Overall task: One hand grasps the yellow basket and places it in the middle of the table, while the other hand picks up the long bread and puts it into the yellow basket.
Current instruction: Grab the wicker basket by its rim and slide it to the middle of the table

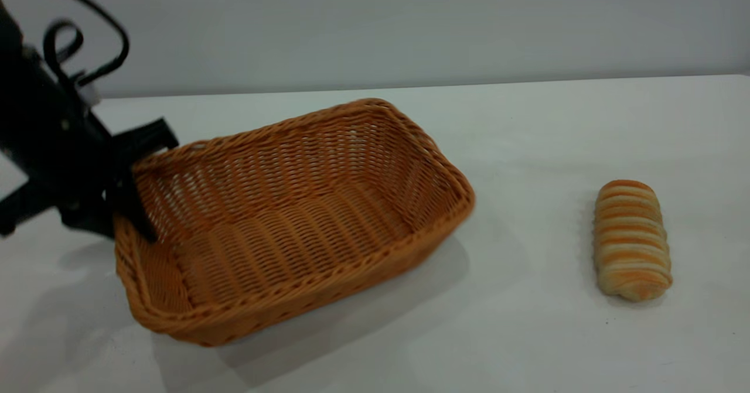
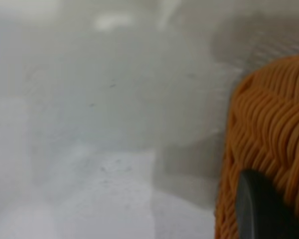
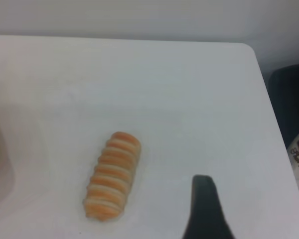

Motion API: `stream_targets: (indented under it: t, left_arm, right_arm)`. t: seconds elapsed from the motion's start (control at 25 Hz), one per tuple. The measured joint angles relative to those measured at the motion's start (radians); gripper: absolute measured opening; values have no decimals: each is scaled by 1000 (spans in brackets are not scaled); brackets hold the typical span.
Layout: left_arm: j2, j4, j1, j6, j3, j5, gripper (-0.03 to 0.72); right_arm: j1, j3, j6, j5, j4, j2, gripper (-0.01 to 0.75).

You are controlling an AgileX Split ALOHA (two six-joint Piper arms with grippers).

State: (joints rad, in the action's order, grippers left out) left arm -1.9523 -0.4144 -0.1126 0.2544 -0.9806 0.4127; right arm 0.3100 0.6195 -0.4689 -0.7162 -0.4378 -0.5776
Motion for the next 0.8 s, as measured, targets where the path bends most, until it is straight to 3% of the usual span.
stream_targets:
  t: [0.2, 0.52, 0.8]
  left_arm:
    - [1, -46, -33, -159, -97, 98, 111]
    - [-36, -56, -105, -267, -187, 120, 111]
    - [-143, -38, -112, -312, -225, 131, 111]
  right_arm:
    - [0, 0, 0, 0, 0, 0, 550]
    - [0, 0, 0, 0, 0, -21, 550]
    - [0, 0, 0, 33, 0, -154, 550]
